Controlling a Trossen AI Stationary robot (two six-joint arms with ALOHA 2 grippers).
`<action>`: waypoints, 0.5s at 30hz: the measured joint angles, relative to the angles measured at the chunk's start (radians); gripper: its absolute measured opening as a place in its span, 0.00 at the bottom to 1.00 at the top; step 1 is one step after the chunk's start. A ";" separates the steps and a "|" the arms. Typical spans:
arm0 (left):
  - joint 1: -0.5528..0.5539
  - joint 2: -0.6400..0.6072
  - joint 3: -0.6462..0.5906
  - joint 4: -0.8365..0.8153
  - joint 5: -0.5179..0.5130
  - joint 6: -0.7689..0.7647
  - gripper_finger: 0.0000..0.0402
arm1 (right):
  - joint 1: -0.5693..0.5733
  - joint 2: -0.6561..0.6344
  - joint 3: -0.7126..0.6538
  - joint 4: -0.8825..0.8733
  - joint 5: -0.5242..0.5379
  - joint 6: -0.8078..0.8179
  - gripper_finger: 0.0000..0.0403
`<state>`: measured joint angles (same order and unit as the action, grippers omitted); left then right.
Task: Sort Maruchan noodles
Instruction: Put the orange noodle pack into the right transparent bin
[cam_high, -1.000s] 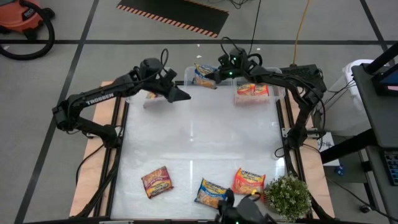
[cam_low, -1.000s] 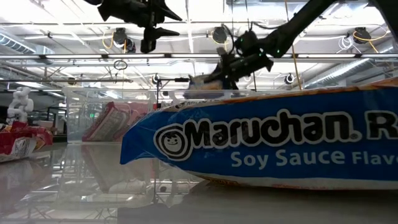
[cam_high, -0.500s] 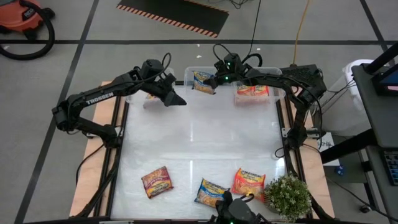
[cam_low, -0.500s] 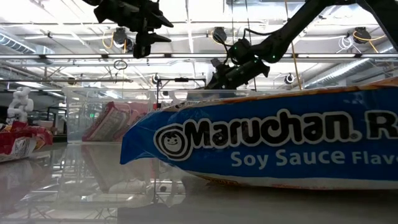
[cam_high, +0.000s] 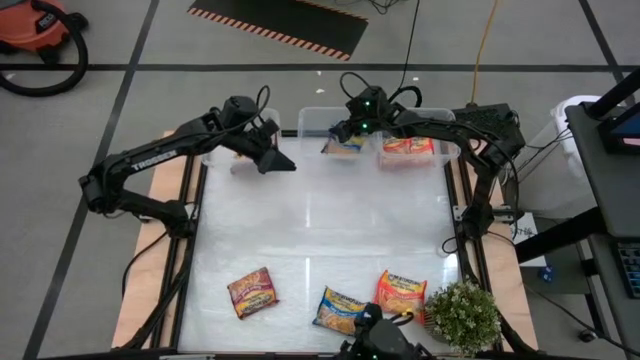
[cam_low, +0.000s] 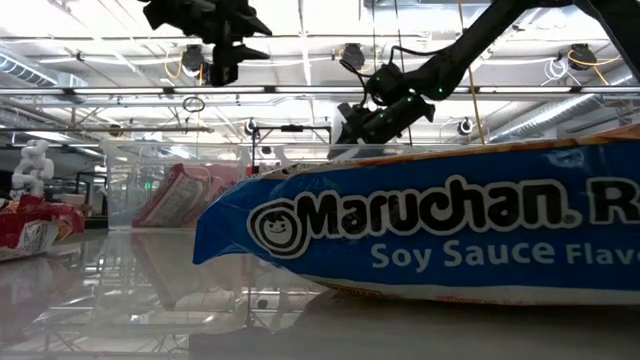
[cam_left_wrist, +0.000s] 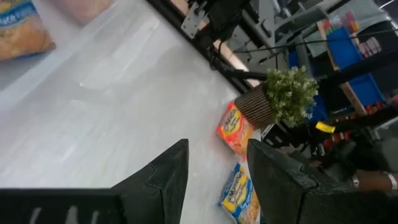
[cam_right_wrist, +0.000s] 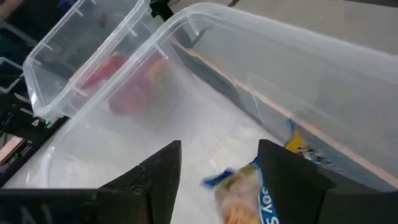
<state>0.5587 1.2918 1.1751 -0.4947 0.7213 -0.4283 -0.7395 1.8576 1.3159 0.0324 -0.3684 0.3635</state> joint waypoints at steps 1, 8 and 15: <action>0.000 -0.007 0.000 -0.024 -0.001 0.007 0.42 | 0.000 -0.005 0.000 0.000 0.002 0.008 0.51; 0.001 -0.031 -0.001 -0.139 -0.007 0.107 0.42 | 0.021 -0.094 0.000 -0.022 0.002 0.073 0.50; 0.001 -0.030 -0.001 -0.242 -0.032 0.222 0.42 | 0.115 -0.245 0.000 -0.196 0.004 0.085 0.50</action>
<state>0.5598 1.2613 1.1744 -0.7362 0.6890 -0.2067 -0.6243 1.6128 1.3155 -0.1632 -0.3645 0.4485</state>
